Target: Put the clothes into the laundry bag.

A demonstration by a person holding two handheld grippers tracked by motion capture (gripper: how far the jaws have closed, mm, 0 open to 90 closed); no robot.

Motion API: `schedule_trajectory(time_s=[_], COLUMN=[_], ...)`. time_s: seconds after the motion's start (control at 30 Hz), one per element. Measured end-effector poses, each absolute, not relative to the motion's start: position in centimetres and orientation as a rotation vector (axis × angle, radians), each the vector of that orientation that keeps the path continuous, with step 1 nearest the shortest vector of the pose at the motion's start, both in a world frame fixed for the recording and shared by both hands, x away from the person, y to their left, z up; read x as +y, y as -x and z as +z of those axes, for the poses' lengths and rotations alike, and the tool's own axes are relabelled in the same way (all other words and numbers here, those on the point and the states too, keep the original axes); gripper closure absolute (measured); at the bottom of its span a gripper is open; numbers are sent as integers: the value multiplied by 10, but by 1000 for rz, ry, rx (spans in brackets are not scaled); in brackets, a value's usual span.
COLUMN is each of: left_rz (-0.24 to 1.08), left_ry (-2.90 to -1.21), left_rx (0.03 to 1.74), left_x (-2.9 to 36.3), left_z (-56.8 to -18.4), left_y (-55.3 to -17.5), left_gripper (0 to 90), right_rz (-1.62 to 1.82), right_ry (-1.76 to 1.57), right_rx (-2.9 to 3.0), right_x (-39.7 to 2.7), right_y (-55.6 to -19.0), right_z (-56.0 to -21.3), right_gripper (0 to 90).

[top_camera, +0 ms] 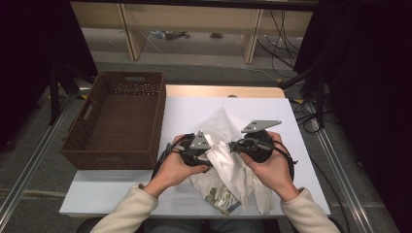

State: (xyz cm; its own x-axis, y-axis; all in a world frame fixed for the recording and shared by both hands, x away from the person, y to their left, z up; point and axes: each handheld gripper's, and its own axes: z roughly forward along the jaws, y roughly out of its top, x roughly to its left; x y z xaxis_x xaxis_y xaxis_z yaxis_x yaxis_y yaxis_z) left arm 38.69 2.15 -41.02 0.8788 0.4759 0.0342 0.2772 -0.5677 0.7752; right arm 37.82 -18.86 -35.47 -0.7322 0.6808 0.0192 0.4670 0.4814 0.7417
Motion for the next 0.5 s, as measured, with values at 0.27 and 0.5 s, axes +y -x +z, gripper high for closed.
schedule_trajectory(time_s=[0.27, 0.5], left_rz=[278, 299], left_ry=[-2166, -2106], left_rx=[586, 462], left_x=[13, -3], left_z=[-396, -368], left_y=[-375, -350], left_gripper=[800, 817], right_rz=[1099, 1124], right_ry=[-1051, -1069], right_rx=[2427, 2416], right_x=[-189, -190], right_y=[-376, -375], right_z=[-354, -351], right_gripper=[900, 900])
